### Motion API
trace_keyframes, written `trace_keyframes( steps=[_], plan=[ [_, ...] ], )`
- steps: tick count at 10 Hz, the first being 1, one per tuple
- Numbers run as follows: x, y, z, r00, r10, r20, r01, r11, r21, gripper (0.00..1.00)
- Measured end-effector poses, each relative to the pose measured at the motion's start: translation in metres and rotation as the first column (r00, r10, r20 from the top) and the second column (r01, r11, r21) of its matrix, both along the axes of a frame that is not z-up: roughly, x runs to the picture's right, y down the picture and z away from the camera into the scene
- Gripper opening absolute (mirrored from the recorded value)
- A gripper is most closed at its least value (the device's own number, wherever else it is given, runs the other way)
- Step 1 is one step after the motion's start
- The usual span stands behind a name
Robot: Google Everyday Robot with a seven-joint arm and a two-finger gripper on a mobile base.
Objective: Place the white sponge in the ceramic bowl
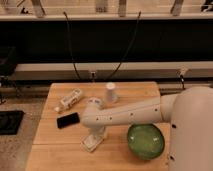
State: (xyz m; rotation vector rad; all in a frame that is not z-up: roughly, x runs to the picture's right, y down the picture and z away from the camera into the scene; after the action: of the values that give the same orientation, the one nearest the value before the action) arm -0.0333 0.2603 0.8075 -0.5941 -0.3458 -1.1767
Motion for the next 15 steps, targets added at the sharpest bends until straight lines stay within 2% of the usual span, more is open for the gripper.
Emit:
trace_keyframes(
  steps=[3, 4, 5, 8, 11, 15],
  plan=[
    [0.003, -0.002, -0.001, 1.000, 0.003, -0.001, -0.003, 1.0000, 0.000, 0.15],
    [0.012, -0.010, -0.006, 1.000, 0.009, -0.003, -0.009, 0.9999, 0.004, 0.05],
    [0.018, -0.016, -0.011, 1.000, 0.016, -0.003, -0.016, 0.9999, 0.004, 0.01],
    [0.023, -0.024, -0.015, 1.000, 0.025, 0.003, -0.025, 0.9996, 0.007, 0.01],
    [0.048, -0.040, -0.019, 0.999, 0.042, 0.005, -0.042, 0.9990, 0.011, 0.01],
    [0.069, -0.051, -0.020, 0.998, 0.069, 0.015, -0.069, 0.9976, 0.011, 0.01]
  ],
)
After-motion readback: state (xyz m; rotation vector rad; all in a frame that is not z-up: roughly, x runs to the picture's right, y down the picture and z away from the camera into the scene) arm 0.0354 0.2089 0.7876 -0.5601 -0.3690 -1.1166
